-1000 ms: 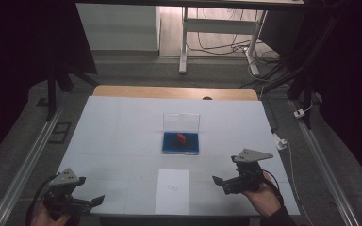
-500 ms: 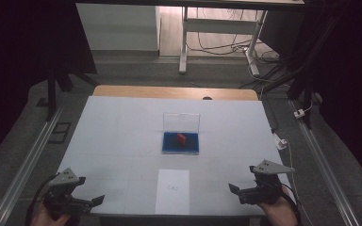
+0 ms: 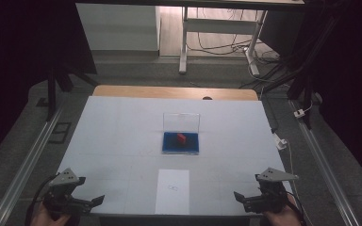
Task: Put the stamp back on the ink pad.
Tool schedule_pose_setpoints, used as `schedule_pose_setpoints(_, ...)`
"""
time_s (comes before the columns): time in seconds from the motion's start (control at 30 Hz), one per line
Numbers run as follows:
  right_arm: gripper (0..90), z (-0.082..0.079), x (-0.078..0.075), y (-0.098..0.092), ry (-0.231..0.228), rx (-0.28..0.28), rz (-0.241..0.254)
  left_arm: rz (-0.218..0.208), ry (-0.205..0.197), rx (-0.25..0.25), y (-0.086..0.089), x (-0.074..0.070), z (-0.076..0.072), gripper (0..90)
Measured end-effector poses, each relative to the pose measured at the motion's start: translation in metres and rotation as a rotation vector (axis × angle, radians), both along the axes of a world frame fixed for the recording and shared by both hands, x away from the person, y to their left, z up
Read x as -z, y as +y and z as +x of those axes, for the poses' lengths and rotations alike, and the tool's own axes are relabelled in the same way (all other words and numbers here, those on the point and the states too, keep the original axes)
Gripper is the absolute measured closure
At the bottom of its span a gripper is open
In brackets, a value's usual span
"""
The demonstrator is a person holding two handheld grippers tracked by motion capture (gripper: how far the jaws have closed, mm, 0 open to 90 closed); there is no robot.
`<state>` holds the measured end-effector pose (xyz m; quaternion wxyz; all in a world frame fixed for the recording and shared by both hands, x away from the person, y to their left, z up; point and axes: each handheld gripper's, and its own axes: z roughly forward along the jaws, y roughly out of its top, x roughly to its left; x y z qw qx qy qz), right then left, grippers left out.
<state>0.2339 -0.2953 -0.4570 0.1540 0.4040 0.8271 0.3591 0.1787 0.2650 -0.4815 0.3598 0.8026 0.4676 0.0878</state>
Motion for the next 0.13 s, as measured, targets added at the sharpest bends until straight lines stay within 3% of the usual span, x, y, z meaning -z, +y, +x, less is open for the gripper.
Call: schedule_pose_setpoints(0.13, 0.0, 0.0009, 0.0011, 0.001, 0.008, 0.0, -0.014, 0.0, -0.002, 0.002, -0.0008, -0.0005, 0.0009, 1.6)
